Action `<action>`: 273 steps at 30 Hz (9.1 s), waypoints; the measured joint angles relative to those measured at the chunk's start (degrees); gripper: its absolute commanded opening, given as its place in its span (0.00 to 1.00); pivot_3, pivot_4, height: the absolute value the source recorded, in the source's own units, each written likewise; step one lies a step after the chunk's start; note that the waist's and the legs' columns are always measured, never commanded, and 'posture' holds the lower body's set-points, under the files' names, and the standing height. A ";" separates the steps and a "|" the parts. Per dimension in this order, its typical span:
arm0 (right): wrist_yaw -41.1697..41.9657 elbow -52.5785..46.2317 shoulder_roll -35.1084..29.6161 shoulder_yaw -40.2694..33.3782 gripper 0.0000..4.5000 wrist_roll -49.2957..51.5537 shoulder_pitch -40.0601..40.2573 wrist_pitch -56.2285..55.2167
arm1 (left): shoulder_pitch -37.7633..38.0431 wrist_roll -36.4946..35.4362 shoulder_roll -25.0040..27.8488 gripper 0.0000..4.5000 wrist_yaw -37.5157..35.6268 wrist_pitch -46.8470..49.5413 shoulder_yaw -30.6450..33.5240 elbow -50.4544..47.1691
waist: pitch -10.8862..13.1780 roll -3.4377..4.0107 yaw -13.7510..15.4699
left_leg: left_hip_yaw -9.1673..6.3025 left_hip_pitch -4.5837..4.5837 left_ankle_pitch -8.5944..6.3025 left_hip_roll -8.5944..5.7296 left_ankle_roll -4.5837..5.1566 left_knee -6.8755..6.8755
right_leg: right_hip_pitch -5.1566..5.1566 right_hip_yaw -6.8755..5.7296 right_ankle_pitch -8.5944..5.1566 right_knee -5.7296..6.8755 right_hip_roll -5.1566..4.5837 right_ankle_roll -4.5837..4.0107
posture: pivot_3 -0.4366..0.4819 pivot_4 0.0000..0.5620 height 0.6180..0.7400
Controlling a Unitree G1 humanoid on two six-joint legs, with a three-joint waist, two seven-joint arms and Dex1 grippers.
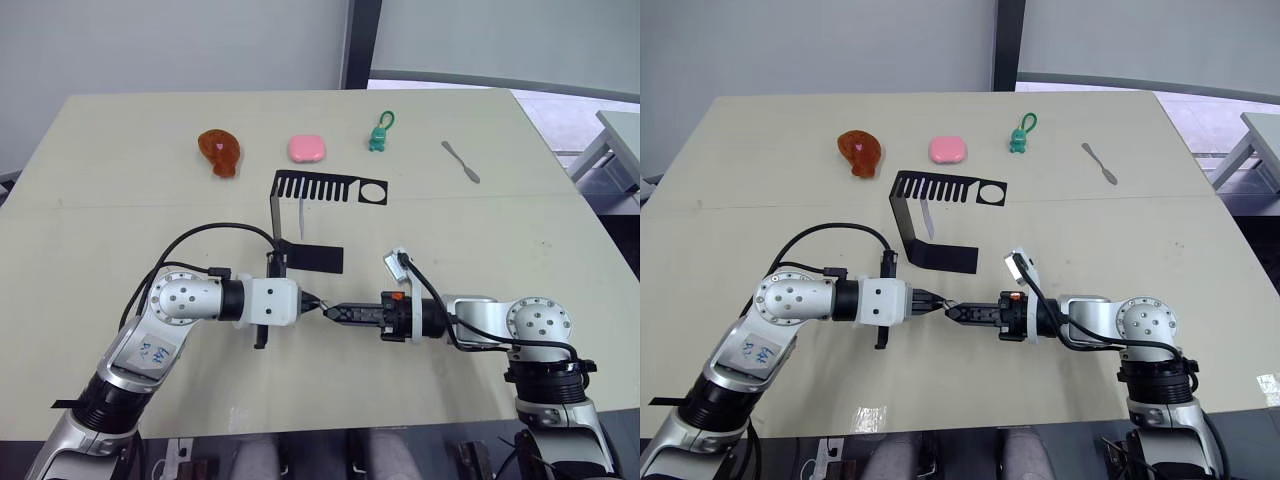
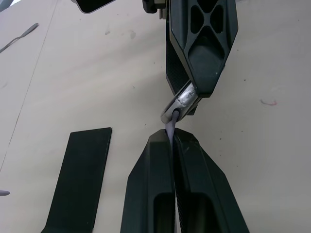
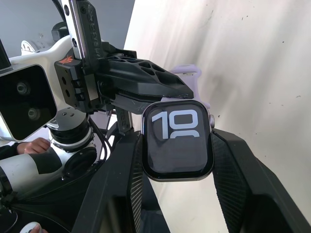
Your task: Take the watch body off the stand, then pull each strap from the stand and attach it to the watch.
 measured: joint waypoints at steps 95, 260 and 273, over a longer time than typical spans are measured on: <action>55.06 -3.45 -7.27 31.94 0.33 -81.85 -1.20 -66.06 | 29.95 -32.17 12.55 1.00 -10.43 -1.19 34.66 -2.58 | -0.04 -0.18 -0.22 | 0.20 0.16 -0.06 0.09 -0.10 0.09 | -0.04 0.04 -0.06 0.14 -0.03 -0.09 | 0.48 0.27 1.00; 49.51 42.62 13.50 7.15 0.00 -79.00 -12.56 -84.49 | 19.75 -25.13 -19.27 0.01 31.92 5.54 18.26 -10.33 | -0.20 -0.42 -1.55 | 0.93 0.95 -0.19 0.46 -0.41 -0.05 | 0.04 0.61 -0.15 0.62 0.18 -0.26 | 0.48 0.27 1.00; 53.23 -0.04 -3.32 -2.77 0.12 -54.47 8.22 -54.46 | 18.82 -57.20 5.16 0.00 10.79 28.32 30.74 -4.99 | -0.03 -0.23 -0.25 | 0.86 0.92 -0.23 0.37 -0.39 -0.17 | 0.08 0.58 -0.17 0.38 0.12 -0.29 | 0.48 0.27 1.00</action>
